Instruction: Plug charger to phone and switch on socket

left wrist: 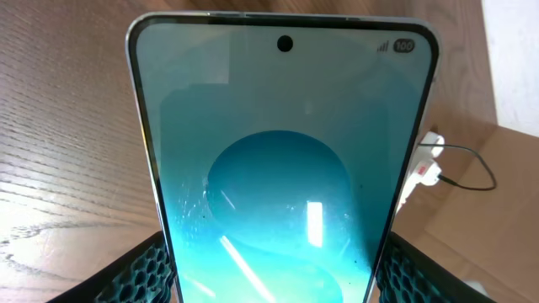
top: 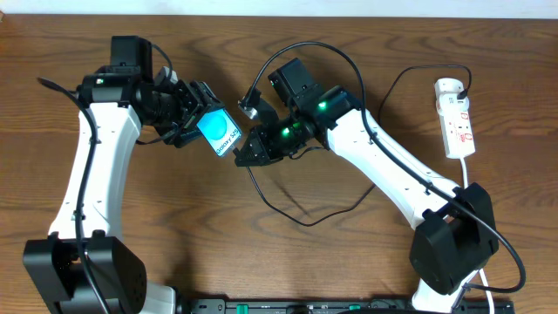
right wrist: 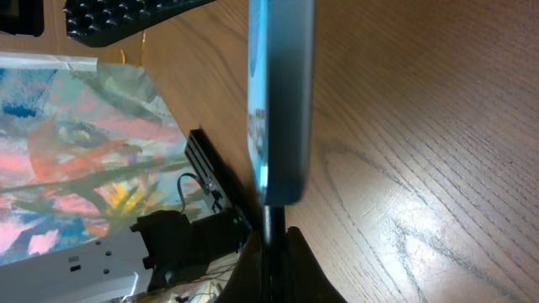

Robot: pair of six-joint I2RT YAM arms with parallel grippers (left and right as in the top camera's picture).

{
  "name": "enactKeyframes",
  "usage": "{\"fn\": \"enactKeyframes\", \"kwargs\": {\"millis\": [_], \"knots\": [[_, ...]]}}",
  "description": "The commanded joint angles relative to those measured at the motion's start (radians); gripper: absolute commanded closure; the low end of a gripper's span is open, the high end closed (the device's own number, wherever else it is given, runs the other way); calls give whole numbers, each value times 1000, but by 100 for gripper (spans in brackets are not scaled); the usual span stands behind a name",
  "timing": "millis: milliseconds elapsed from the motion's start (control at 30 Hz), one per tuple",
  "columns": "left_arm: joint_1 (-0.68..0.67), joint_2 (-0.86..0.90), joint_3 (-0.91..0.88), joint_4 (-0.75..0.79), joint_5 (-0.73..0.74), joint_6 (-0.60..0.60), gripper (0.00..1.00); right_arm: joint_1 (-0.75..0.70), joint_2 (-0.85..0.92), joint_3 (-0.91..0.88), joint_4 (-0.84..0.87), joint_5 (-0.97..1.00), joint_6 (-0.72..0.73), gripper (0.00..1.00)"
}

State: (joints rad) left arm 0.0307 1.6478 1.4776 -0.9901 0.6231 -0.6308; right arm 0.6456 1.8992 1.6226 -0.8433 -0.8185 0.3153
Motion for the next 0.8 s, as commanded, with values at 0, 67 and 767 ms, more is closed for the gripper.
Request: {"fn": "enactKeyframes", "kwargs": {"millis": [0,67,767], "knots": [[13,-8,6,-3,55,9,93,8,-1,1,6,-23,16,99],[13,-8,5,-3,57,13,93,8,-1,1,7,-22,21,99],[20,-8,5,6,8,58,93,10,-1,1,-2,-29,9,99]]}}
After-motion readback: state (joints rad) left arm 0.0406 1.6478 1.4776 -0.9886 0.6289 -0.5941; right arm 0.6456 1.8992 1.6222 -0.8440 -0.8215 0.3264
